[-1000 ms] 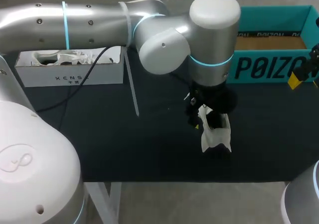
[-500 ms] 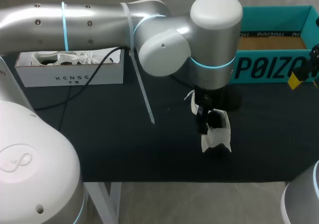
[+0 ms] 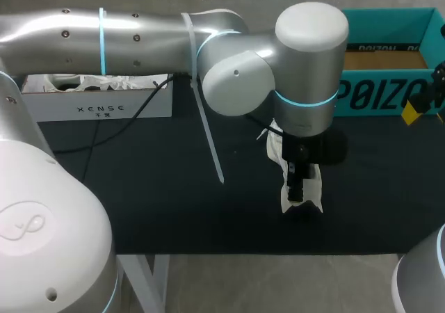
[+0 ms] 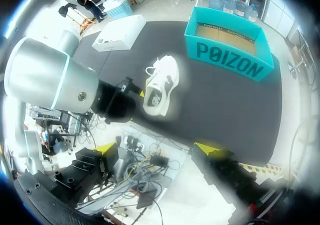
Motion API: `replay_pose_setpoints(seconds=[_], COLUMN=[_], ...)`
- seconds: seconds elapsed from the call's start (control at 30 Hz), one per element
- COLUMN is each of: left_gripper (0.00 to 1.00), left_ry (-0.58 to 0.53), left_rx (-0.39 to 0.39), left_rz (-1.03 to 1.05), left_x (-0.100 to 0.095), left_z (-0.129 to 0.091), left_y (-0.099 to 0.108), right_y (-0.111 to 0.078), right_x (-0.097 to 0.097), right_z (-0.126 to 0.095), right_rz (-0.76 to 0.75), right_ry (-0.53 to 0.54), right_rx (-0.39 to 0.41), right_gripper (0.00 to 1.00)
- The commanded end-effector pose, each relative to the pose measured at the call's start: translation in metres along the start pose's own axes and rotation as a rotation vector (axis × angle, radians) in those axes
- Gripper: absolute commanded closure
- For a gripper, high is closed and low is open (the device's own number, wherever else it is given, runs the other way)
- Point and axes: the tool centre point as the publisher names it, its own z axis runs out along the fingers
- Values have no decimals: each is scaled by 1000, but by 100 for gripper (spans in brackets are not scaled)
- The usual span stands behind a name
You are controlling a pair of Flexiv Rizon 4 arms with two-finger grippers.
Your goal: Take the shoe out of the shoebox, open the shoe tongue, remove and reinsert the insole, then place the shoe into the shoebox
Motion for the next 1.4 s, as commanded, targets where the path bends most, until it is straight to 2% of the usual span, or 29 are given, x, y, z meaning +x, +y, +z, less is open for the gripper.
replay_pose_setpoints(seconds=[0.03, 0.53, 0.97, 1.3, 1.33, 1.37, 1.4], left_gripper=[0, 0, 0, 1, 13, 41, 53], left_ry=[5, 20, 72, 88, 89, 90, 91], left_rx=[-17, -31, -57, -70, -72, -73, -77], left_rz=[-12, -56, -66, -67, -67, -67, -69], left_x=[-1, -5, -11, -12, -12, -12, -12], left_z=[8, 27, 50, 54, 55, 55, 56], left_y=[-12, -25, -26, -32, -32, -32, -32], right_y=[2, 2, 2, 2, 2, 2, 2], right_x=[0, 0, 0, 0, 0, 0, 0], right_z=[0, 0, 0, 0, 0, 0, 0], right_rz=[1, 1, 1, 1, 1, 1, 1], right_ry=[0, 0, 0, 0, 0, 0, 0], right_rx=[5, 5, 5, 5, 5, 5, 5], right_gripper=[0, 0, 0, 0, 0, 0, 0])
